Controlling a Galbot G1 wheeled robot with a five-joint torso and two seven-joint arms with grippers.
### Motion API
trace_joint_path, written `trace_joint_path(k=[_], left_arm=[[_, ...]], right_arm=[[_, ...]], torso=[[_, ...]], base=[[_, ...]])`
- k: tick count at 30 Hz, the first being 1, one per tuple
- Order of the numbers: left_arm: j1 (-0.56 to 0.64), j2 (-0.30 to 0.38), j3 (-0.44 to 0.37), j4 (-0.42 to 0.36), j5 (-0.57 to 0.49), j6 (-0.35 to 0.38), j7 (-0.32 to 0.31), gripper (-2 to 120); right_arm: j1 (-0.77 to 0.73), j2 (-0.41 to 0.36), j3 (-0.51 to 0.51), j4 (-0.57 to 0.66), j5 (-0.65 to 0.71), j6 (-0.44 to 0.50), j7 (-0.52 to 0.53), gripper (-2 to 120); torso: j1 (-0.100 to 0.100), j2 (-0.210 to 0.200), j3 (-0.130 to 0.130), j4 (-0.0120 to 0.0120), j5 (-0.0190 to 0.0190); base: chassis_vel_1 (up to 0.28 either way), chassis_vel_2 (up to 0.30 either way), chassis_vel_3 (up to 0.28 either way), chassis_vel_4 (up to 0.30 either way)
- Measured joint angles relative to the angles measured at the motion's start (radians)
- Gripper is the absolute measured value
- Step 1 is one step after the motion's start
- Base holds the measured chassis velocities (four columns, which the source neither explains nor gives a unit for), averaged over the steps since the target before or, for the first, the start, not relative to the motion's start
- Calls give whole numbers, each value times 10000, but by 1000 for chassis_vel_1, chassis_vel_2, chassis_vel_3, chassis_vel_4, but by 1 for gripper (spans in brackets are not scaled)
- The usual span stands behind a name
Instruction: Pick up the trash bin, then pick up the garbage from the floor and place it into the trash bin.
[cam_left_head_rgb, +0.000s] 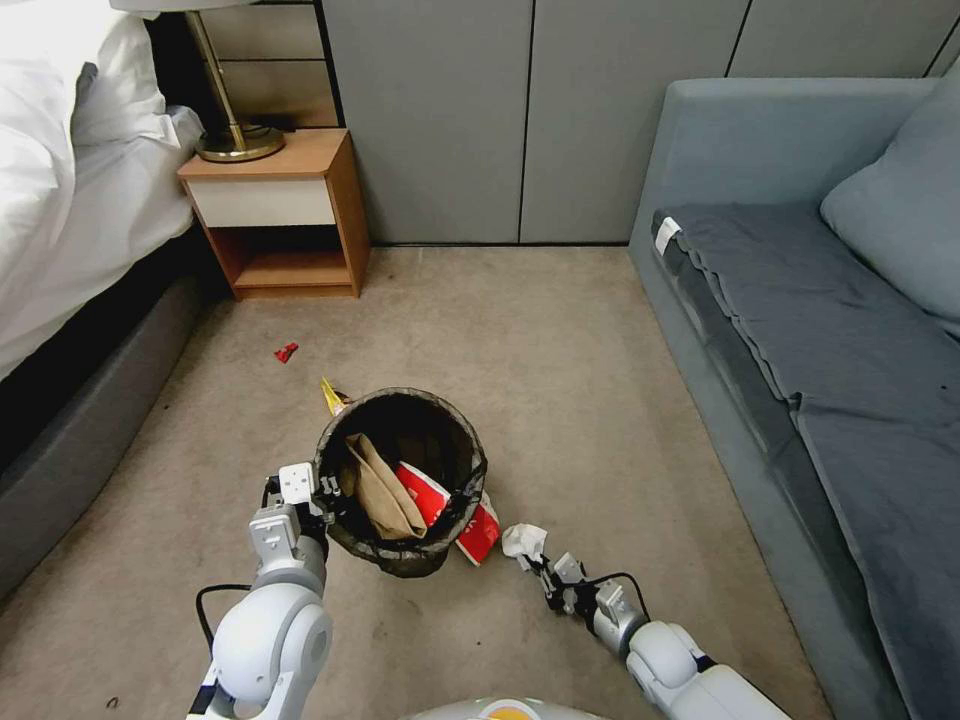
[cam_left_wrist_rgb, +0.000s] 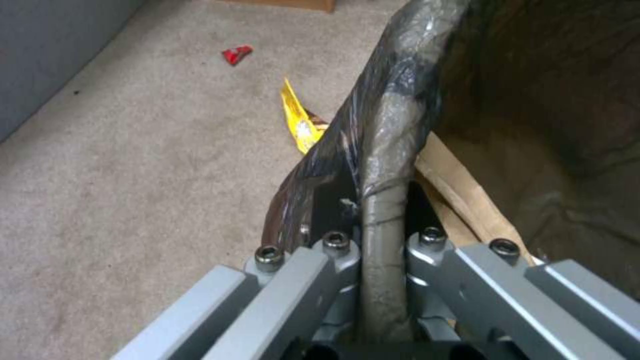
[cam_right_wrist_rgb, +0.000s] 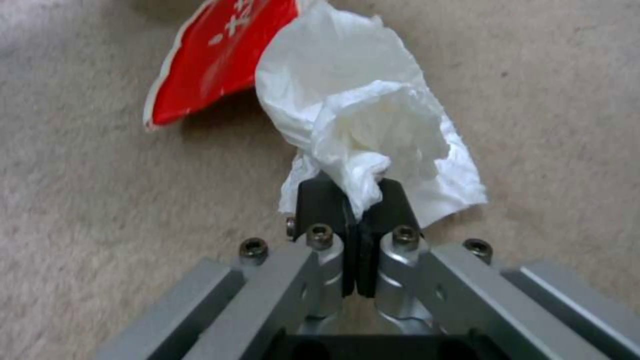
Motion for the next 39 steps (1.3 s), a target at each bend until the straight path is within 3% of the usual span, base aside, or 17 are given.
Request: trace_joint_path(k=[6,10,13,16,18,19,23,30,39], left_arm=[[-26,13,18,43,-5,3,3,0],[-23,83,20,93,-54,7,4,0],[2,132,55,128,-75,10,11,0],[24,154,83,140,-75,12,17,0],[69,140,156,185,-51,12,29,0],[69,140,156,185,-51,12,29,0],[124,112,232,206,16,12,30,0],[191,155,293,162,72,29,29,0],[167,124,347,131,100,38,26,0]], right_arm=[[-147,-78,211,586,147,220,199,0],[-471,-277,499,1902,381,456,412,0],[-991,-602,794,3735,678,661,491,0],[-1236,-781,910,4693,736,766,487,0],[-1439,-951,994,6318,805,877,451,0],[-1439,-951,994,6318,805,877,451,0],[-1444,-1279,736,8326,1022,823,360,0],[-1568,-1669,168,9343,884,648,93,0],[-2020,-1943,-699,8774,194,752,-109,0]], torso=[[0,0,0,-1,1],[0,0,0,0,1],[0,0,0,1,0],[0,0,0,-3,-1],[0,0,0,-2,1],[0,0,0,-2,1],[0,0,0,0,1],[0,0,-1,1,0],[0,0,0,-1,1]], base=[[0,0,0,0],[0,0,0,0],[0,0,0,0],[0,0,0,0],[0,0,0,0],[0,0,0,0],[0,0,0,0],[0,0,0,0],[0,0,0,0]])
